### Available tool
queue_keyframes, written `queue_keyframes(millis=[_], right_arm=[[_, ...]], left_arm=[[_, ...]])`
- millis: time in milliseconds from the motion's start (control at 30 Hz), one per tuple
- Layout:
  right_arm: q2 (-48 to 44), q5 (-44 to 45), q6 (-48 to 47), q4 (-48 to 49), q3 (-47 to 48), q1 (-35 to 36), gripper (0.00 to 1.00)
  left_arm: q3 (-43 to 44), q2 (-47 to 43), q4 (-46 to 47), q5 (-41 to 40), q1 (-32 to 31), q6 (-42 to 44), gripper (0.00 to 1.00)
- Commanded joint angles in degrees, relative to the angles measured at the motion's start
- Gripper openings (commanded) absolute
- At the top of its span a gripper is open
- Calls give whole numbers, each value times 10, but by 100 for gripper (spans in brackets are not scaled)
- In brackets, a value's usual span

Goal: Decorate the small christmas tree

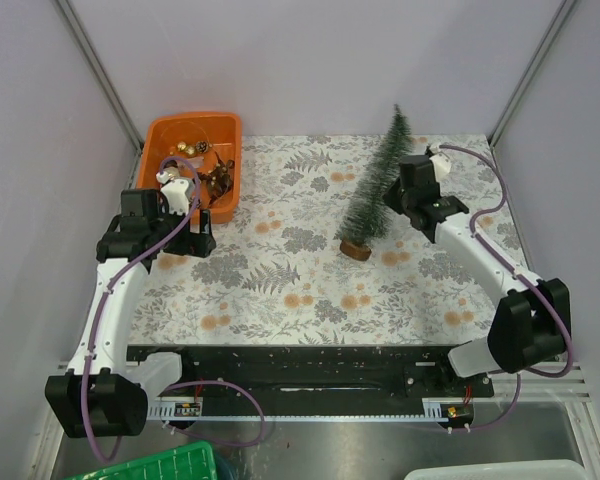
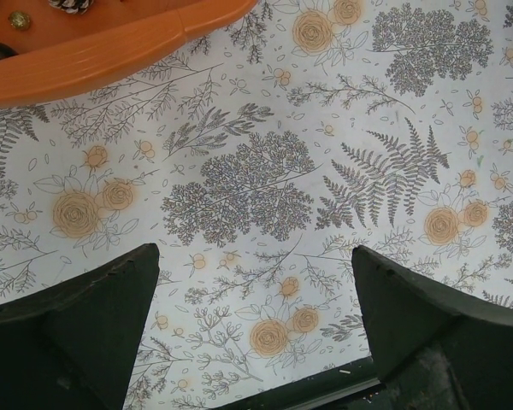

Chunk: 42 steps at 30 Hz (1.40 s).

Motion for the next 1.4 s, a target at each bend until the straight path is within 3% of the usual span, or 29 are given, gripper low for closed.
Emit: queue_keyframes(millis=[0,233,433,767,967,1367], right_arm=[[-53,62,-38,29,-15,54,0],[-85,81,-89,95,-61,120,0],[-131,63,-72,229,-147,155,0],[-111,46,-17,317,-183,219,0],[-95,102,-38,366,-206,281,0],[-62,132,-74,399,-191,315,0]], left_arm=[[26,-18,-3,-9,3,-7,99],[25,-23,-11,-11,3,-10,99],[22,-29,-12,-11,2,-11,99],[5,-30,-10,-17,3,-11,99],[1,-32,-10,-21,2,-5,99],[-6,-35,-10,-22,3,-4,99]])
